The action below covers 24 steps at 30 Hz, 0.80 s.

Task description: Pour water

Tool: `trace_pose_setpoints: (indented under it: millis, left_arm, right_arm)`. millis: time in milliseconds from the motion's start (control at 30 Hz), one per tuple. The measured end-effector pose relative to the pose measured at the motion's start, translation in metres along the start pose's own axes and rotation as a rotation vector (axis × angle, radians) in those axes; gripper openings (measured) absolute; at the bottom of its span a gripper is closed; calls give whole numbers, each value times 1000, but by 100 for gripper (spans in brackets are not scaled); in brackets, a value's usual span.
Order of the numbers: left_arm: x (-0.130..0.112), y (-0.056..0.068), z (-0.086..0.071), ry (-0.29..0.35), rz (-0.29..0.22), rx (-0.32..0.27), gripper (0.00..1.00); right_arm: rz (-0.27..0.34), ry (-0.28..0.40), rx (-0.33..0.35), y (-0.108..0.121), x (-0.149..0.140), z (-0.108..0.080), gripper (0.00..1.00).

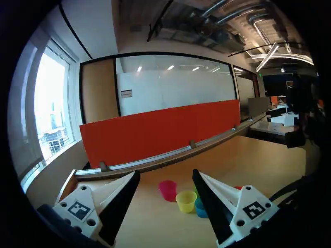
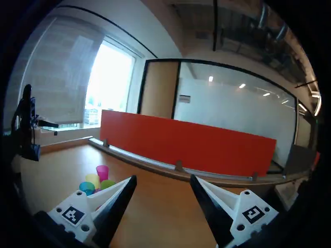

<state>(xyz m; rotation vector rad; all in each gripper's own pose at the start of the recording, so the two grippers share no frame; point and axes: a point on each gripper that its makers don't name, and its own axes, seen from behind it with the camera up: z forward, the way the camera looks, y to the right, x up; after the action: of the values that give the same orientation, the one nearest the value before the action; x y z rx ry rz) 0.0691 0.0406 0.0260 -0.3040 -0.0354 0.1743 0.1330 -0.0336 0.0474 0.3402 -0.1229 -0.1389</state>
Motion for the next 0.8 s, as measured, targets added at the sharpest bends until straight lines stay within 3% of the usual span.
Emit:
trace_pose_setpoints:
  millis: [267, 500, 800]
  left_arm:
    - [-16, 13, 8, -67, 28, -90, 94]
    - [-20, 24, 12, -88, 26, -152, 94]
    - [-25, 36, 17, -137, 85, -215, 94]
  right_arm:
    - [-101, -77, 130, -16, -6, 0, 100]
    - [-95, -112, 193, -21, -5, 1, 100]
    - [-160, -111, 259, -28, 7, 6, 100]
